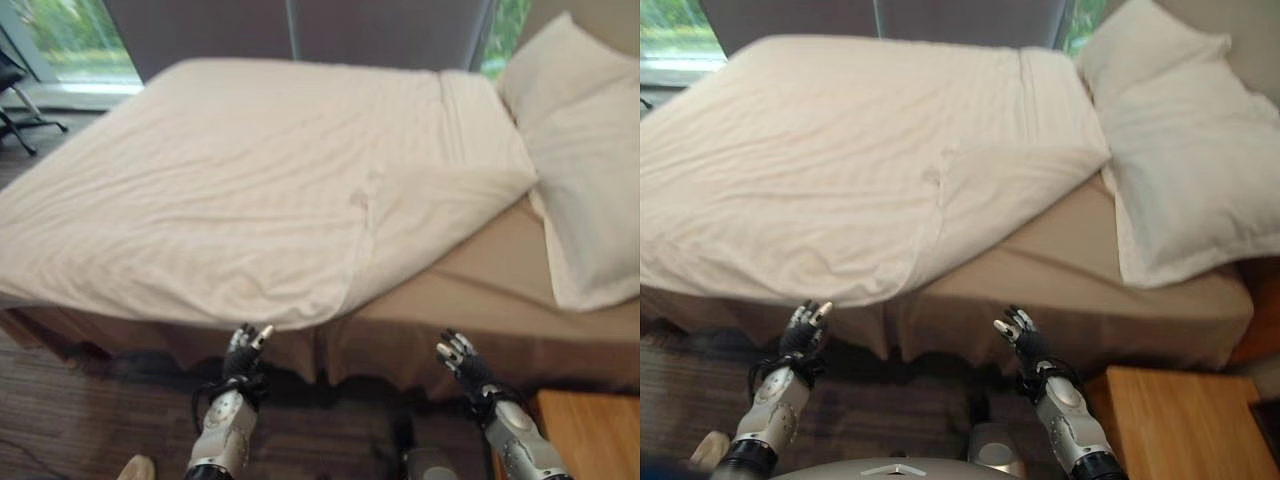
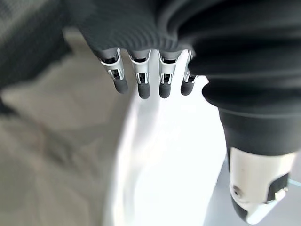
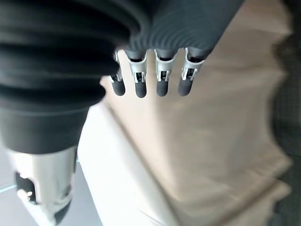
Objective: Making the bed.
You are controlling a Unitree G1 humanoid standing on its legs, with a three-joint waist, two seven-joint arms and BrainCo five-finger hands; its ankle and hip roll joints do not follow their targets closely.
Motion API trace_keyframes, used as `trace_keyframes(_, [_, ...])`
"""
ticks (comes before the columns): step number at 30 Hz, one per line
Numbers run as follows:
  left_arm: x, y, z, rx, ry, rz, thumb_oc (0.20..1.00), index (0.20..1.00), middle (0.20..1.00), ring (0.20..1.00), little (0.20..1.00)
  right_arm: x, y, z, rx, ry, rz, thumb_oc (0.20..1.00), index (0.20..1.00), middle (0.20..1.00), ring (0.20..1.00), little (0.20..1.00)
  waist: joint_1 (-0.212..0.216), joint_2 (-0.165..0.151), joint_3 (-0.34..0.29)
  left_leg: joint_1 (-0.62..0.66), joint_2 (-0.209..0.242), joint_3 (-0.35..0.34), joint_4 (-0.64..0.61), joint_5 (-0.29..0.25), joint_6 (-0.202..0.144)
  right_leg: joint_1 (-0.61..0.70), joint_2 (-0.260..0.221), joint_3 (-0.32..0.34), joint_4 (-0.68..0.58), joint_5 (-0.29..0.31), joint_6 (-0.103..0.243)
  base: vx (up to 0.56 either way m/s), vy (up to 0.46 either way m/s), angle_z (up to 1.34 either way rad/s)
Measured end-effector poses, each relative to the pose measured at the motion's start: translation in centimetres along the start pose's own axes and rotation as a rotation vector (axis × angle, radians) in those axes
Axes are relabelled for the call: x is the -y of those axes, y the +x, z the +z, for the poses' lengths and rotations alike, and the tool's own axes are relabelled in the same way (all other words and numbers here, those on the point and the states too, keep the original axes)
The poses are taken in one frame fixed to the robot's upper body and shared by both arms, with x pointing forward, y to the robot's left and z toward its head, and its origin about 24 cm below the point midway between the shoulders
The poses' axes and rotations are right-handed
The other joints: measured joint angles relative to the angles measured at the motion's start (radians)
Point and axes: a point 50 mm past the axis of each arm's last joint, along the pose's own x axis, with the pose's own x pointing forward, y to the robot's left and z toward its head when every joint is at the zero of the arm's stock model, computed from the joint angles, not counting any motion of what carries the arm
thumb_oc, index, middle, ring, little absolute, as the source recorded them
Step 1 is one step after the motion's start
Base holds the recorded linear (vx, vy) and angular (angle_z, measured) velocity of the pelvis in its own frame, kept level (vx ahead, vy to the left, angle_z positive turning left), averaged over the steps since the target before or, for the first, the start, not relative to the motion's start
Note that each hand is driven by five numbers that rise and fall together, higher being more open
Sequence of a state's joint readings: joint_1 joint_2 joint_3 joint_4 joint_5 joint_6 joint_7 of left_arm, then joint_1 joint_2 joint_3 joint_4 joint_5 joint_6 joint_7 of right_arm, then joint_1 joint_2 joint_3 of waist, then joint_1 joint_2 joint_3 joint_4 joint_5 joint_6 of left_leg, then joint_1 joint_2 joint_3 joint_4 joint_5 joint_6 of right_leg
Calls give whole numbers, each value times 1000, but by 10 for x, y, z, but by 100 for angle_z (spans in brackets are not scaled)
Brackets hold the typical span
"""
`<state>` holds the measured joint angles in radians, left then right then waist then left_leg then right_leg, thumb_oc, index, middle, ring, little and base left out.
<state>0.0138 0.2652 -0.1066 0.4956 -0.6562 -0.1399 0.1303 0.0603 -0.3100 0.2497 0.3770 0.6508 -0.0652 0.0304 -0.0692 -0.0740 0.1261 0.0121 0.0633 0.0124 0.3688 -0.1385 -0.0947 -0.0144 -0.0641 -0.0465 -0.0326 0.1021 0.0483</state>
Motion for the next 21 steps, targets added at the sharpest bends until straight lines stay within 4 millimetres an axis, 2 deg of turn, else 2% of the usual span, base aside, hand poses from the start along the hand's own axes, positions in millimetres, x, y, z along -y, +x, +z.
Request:
trace_keyframes(1, [6,3,3,9,9,-29,1000,1000,1000,1000,1000,3,2,10,31,-5,2,1000,1000,1000,1000,1000,8,-1,4,-161,25,1,296,71,-3,12,11,-18,-8,-4,-38,251,-185,-3])
trace_keyframes(2, [7,2,2,4,16,-36,1000,1000,1000,1000,1000,4,3,11,33,-10,1,1000,1000,1000,1000,1000,23,-7,5,-179,35,7,337,108,9,25,14,-11,-20,-1,-51,182,-78,-14])
trace_keyframes(3, [6,1,0,-2,21,-37,1000,1000,1000,1000,1000,5,3,14,43,-17,0,1000,1000,1000,1000,1000,33,-11,5,-189,41,3,355,106,9,53,17,-7,-32,-2,-69,297,-10,-16])
trace_keyframes(5, [9,1,-2,-9,24,-59,1000,1000,1000,1000,1000,9,4,19,53,-33,-27,1000,1000,1000,1000,1000,38,-16,5,-169,54,61,176,98,-3,86,18,-3,-70,-18,-83,341,36,-4])
trace_keyframes(6, [9,0,-4,-17,22,-58,1000,1000,1000,1000,1000,12,6,26,74,-30,-49,1000,1000,1000,1000,1000,43,-15,13,-130,36,79,-60,103,-7,91,20,4,-69,-26,-86,278,54,-15])
trace_keyframes(7, [8,-1,-5,-22,23,-56,1000,1000,1000,1000,1000,13,7,29,83,-32,-56,1000,1000,1000,1000,1000,45,-9,17,-107,31,66,-164,116,2,95,27,6,-65,-24,-77,254,53,-20])
trace_keyframes(8, [2,-4,-9,-38,24,-41,1000,1000,1000,1000,1000,14,9,33,93,-41,-54,1000,1000,1000,1000,1000,45,11,23,-72,17,39,-331,142,5,106,45,16,-71,-35,-60,205,47,-29])
trace_keyframes(9, [-2,-8,-13,-54,26,-30,1000,1000,1000,1000,1000,14,9,35,97,-45,-54,1000,1000,1000,1000,1000,47,22,27,-47,15,11,-417,158,8,113,57,26,-67,-37,-55,204,56,-38])
trace_keyframes(11, [-11,-15,-22,-88,25,-4,1000,1000,1000,1000,1000,19,6,33,92,-38,-74,1000,1000,1000,1000,1000,43,55,30,-13,7,2,-436,176,19,140,86,28,-72,-54,-63,192,72,-32])
trace_keyframes(13, [-11,-16,-26,-101,21,-7,1000,1000,1000,1000,1000,27,-1,25,66,-44,-100,1000,1000,1000,1000,1000,34,78,19,30,5,2,-438,180,25,158,106,28,-71,-70,-63,130,64,-2])
trace_keyframes(15, [-10,-16,-25,-98,22,-15,1000,1000,1000,1000,1000,30,-3,24,64,-44,-113,1000,1000,1000,1000,1000,27,99,11,43,6,-2,-467,218,38,160,114,30,-71,-78,-53,61,43,1])
trace_keyframes(18, [-11,-16,-21,-93,34,-35,1000,1000,1000,1000,1000,34,-4,26,69,-80,-128,1000,1000,1000,1000,1000,19,76,22,39,-21,4,-467,221,51,159,86,33,-71,-83,-36,34,32,1])
trace_keyframes(21, [-8,-18,-18,-80,29,-58,1000,1000,1000,1000,1000,37,-2,37,100,-119,-156,1000,1000,1000,1000,1000,22,71,20,39,-52,4,-468,212,70,161,56,33,-71,-93,-16,18,31,6])
